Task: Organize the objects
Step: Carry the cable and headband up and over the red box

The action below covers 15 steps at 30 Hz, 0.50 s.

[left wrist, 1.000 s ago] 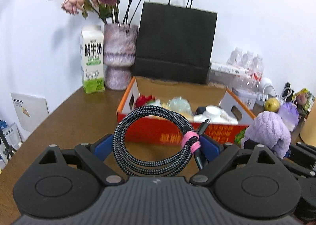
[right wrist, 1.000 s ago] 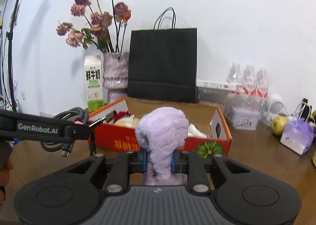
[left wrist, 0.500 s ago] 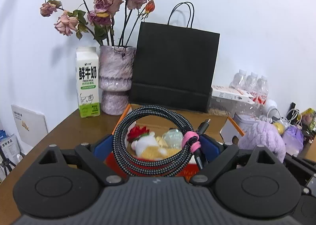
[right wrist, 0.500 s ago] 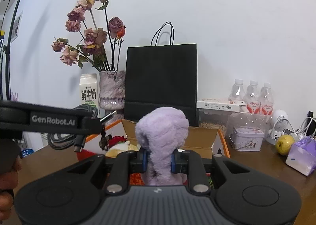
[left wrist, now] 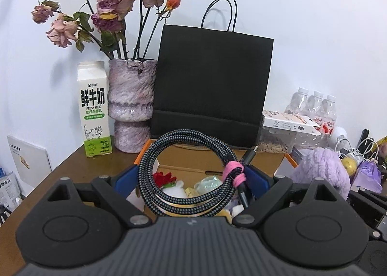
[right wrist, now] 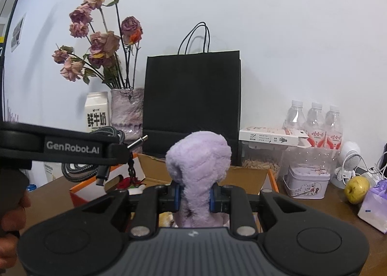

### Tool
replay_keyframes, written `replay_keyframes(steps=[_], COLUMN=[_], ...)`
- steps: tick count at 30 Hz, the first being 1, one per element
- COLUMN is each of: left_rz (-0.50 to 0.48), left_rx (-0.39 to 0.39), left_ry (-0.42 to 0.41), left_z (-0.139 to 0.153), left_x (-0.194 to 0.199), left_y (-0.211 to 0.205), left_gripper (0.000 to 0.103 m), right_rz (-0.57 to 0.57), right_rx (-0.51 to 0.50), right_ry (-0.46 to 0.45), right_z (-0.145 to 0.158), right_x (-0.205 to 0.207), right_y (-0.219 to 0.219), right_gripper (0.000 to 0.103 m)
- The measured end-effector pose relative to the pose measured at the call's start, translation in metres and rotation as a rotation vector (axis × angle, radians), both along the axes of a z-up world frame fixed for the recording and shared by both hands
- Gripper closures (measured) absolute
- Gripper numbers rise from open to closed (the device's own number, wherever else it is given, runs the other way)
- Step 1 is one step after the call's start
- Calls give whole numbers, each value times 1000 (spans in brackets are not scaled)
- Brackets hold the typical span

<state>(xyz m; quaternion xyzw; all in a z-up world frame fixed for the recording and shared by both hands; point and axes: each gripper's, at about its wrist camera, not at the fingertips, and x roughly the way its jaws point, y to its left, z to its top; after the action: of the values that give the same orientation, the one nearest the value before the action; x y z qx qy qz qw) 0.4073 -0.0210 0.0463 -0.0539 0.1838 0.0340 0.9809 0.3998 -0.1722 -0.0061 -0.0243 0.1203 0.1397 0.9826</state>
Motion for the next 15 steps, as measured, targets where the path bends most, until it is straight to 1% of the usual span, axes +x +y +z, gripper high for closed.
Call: replay_keyframes(steps=[8, 15], left_rz=[-2, -9], left_rx=[20, 47], left_ry=[9, 1], left_z=[-4, -8], left_x=[33, 57], left_y=[-1, -1], left_gripper=[10, 10], right_rz=[1, 2], right_rx=[-22, -34], right_ry=[2, 11], right_z=[-3, -6], right_x=[32, 59], right_y=[2, 4], right_gripper=[83, 83])
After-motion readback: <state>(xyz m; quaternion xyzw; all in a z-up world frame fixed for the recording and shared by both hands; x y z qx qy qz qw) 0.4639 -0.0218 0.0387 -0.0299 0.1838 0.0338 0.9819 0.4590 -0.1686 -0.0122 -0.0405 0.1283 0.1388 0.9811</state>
